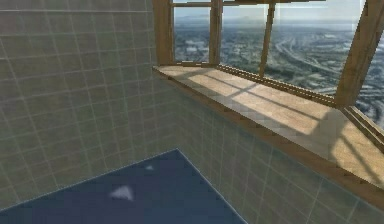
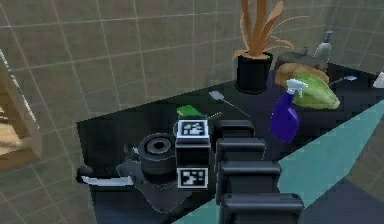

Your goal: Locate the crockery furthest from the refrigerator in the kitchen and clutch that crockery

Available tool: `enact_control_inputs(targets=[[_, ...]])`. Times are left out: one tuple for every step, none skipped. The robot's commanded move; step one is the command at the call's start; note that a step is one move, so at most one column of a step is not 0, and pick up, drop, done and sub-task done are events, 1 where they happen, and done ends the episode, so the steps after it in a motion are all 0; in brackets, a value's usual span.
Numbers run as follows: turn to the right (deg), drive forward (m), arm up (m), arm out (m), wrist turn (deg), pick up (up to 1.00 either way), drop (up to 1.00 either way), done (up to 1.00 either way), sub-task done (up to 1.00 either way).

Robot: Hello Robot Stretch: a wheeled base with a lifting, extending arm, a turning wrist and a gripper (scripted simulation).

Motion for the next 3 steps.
enact_control_inputs(targets=[[0.0, 0.0, 0.0, 0.0, 33.0, 0.0, 0.0, 0.0, 0.0], [0.0, 0.0, -0.1, 0.0, 0.0, 0.0, 0.0, 0.0, 0.0], [0.0, 0.0, 0.0, 0.0, 0.0, 1.0, 0.0, 0.0, 0.0]])
